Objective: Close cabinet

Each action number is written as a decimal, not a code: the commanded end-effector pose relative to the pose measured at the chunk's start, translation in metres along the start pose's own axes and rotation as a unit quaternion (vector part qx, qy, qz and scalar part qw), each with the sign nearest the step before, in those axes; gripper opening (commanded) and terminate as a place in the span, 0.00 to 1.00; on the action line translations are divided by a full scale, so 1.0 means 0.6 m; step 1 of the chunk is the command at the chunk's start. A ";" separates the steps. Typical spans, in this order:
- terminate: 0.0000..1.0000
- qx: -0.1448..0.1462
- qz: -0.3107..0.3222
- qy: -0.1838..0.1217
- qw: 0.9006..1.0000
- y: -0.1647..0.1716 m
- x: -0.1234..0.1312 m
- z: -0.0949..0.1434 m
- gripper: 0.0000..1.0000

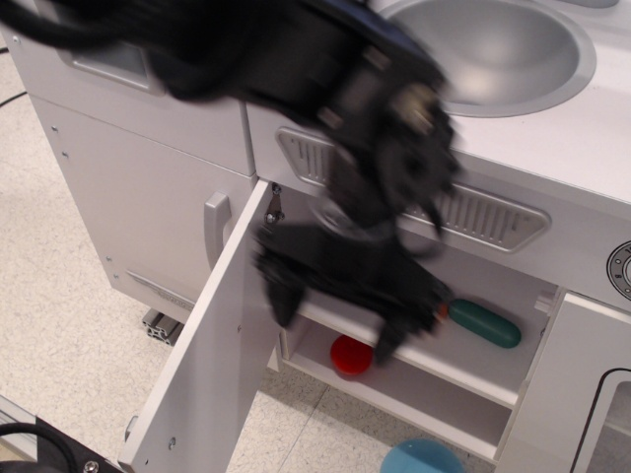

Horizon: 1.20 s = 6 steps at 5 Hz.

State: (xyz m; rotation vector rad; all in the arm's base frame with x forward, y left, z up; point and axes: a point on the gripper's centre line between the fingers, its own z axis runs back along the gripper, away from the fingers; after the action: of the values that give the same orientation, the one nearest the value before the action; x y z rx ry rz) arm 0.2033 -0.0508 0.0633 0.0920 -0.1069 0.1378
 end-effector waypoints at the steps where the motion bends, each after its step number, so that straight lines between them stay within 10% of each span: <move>1: 0.00 -0.009 0.005 0.004 1.000 0.109 0.051 -0.015 1.00; 6: 0.00 -0.005 -0.001 -0.006 1.000 0.105 0.047 -0.117 1.00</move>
State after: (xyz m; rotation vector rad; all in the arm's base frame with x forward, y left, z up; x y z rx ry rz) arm 0.2248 0.0204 -0.0021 0.0796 -0.0946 0.1400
